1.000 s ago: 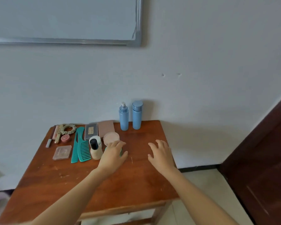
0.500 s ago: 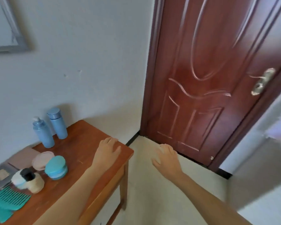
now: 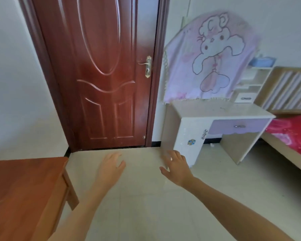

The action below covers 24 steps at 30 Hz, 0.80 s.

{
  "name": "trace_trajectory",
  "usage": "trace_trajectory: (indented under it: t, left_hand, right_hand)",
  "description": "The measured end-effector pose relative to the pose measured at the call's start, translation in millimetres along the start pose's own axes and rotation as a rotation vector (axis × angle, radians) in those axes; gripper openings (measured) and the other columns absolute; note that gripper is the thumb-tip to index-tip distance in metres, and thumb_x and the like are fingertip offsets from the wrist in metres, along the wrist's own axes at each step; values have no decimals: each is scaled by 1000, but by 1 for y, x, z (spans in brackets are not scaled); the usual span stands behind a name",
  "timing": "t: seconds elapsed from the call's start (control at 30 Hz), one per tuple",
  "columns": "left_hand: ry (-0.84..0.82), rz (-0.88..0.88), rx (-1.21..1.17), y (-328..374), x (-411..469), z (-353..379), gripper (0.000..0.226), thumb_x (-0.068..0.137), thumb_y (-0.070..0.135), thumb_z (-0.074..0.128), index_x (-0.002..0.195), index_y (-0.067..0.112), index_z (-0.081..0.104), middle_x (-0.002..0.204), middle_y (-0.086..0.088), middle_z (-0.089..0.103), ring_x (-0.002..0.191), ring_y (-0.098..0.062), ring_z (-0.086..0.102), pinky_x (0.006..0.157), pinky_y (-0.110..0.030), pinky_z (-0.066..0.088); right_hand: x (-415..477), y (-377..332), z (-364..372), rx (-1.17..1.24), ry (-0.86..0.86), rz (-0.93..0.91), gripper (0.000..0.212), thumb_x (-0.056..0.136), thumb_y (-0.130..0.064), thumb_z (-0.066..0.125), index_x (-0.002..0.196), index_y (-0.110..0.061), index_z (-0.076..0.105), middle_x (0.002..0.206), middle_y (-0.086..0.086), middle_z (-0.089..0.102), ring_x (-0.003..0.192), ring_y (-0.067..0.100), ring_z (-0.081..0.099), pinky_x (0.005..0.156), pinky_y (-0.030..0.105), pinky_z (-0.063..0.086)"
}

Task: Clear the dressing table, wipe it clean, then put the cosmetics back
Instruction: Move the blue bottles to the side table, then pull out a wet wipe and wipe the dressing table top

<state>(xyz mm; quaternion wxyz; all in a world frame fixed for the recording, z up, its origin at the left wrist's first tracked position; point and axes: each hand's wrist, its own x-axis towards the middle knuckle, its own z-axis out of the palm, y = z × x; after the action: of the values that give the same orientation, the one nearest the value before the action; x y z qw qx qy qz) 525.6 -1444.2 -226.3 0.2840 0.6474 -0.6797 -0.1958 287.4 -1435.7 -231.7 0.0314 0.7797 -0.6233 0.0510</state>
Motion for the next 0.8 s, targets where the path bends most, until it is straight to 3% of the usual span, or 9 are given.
trace_trajectory:
  t: [0.1, 0.23, 0.33, 0.43, 0.47, 0.53, 0.63, 0.73, 0.8]
  left_hand:
    - [-52, 109, 17, 41, -8, 24, 46, 87, 31, 43, 123, 4, 53, 128, -13, 53, 121, -28, 44, 104, -33, 29]
    - [-95, 268, 33, 106, -25, 64, 36, 91, 19, 49, 125, 7, 51, 131, -7, 50, 122, -25, 39, 101, -29, 28]
    - [-89, 367, 4, 161, -44, 97, 34, 91, 16, 50, 124, 7, 52, 130, -6, 51, 121, -25, 39, 98, -25, 27]
    - [-78, 414, -41, 217, -67, 133, 32, 90, 14, 54, 121, 5, 55, 126, -7, 55, 118, -26, 41, 95, -25, 29]
    - [-71, 428, -56, 236, -73, 145, 32, 89, 15, 56, 119, 5, 57, 124, -8, 57, 117, -27, 42, 94, -26, 30]
    - [-63, 465, -85, 272, -86, 167, 33, 87, 19, 58, 117, 4, 59, 121, -9, 59, 114, -29, 44, 92, -25, 30]
    - [-38, 521, -100, 327, -96, 193, 36, 89, 24, 56, 120, 6, 57, 126, -5, 56, 118, -27, 41, 94, -26, 30]
    - [-24, 567, -42, 374, -95, 209, 55, 82, 43, 40, 122, 8, 56, 127, -5, 55, 120, -29, 40, 96, -35, 35]
    - [-21, 591, -18, 403, -85, 216, 56, 83, 43, 37, 124, 8, 54, 129, -4, 53, 123, -28, 37, 97, -36, 34]
  right_hand:
    - [-40, 37, -12, 3, 9, 98, 35, 60, -42, 60, 86, -21, 68, 89, 7, 67, 82, 27, 68, 59, 35, 54]
    - [-99, 98, -23, -78, 66, 135, 40, 55, -42, 79, 88, -23, 67, 91, 7, 68, 86, 26, 68, 62, 34, 54]
    - [-151, 153, -40, -124, 111, 193, 32, 66, -44, 60, 89, -22, 67, 93, 7, 68, 88, 27, 67, 64, 35, 54]
    - [-203, 212, -66, -35, 100, 285, 38, 82, -35, 60, 114, -16, 62, 124, 17, 55, 119, 35, 50, 93, 47, 41]
    - [-220, 232, -74, -52, 117, 312, 42, 87, -35, 56, 125, -16, 54, 135, 16, 45, 129, 32, 37, 102, 45, 32]
    - [-247, 271, -85, -66, 141, 341, 46, 91, -36, 49, 132, -18, 45, 142, 12, 35, 135, 28, 26, 107, 39, 23]
    - [-276, 320, -104, -77, 179, 370, 43, 85, -30, 60, 124, -13, 53, 132, 18, 46, 128, 36, 37, 101, 47, 31]
    - [-290, 368, -120, -150, 161, 359, 43, 70, -25, 75, 108, -10, 63, 111, 21, 60, 109, 41, 55, 83, 51, 46]
    - [-287, 397, -139, -218, 198, 356, 42, 63, -25, 77, 100, -10, 66, 100, 20, 63, 97, 41, 61, 71, 49, 50]
